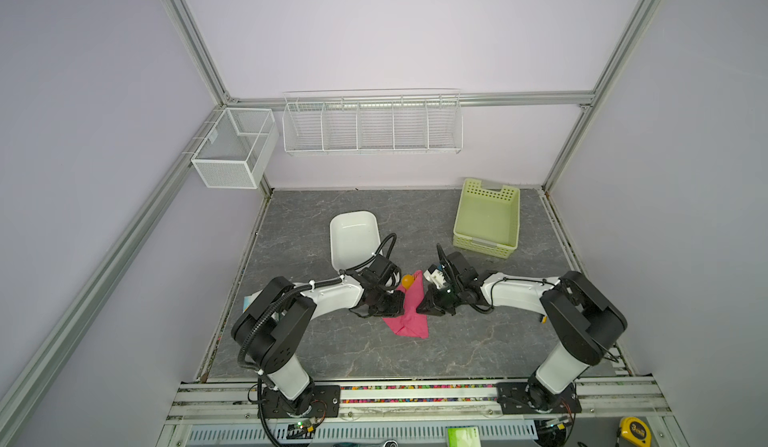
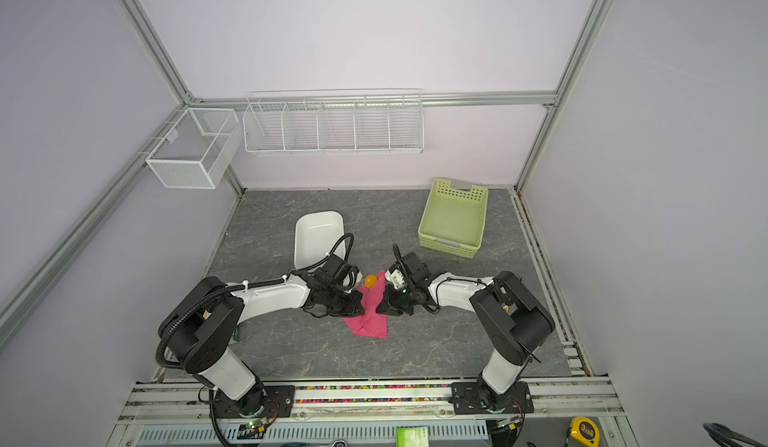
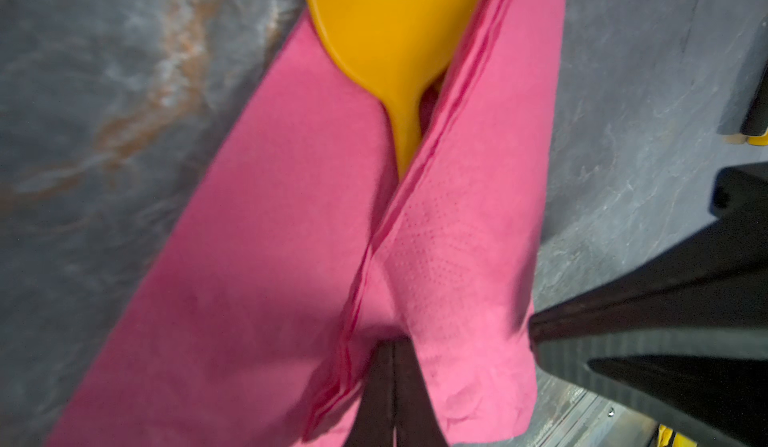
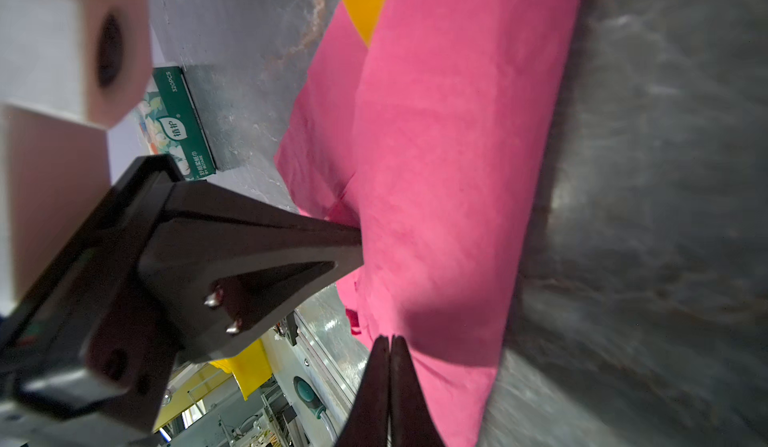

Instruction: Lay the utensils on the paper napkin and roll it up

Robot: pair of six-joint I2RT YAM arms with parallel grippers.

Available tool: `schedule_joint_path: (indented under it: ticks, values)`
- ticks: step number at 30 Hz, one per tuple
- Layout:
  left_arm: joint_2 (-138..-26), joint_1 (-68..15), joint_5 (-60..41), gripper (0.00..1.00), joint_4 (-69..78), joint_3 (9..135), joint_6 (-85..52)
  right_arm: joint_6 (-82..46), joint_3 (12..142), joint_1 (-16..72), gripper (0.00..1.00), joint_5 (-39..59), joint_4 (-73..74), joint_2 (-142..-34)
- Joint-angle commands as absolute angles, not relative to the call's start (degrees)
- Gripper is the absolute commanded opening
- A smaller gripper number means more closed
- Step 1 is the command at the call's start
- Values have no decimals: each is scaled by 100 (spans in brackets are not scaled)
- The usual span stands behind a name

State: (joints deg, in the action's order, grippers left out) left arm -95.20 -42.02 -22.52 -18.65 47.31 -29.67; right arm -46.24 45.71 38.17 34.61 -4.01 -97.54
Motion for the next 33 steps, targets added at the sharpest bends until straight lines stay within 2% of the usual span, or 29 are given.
schedule_joint_path:
  ticks: [1,12,20,33]
  values:
    - [-9644,-4227,-1951,0,-2235,4579,-2867,-4640,4570,3790,7,3567,-311,-9911]
    - [-9615,-4228,-1887,0,-2327,4596,-2822,-4377,4285,3693,7,3086,-747,-10048]
    - [-9625,-4228,-1880,0,-2353,4614,-2821,-4468,4283,3672,7,3225,-619,-9662]
    - [-9680,-4225,-1897,0,-2379,4660,-2796,-4466,4054,3646,7,3174,-528,-9669]
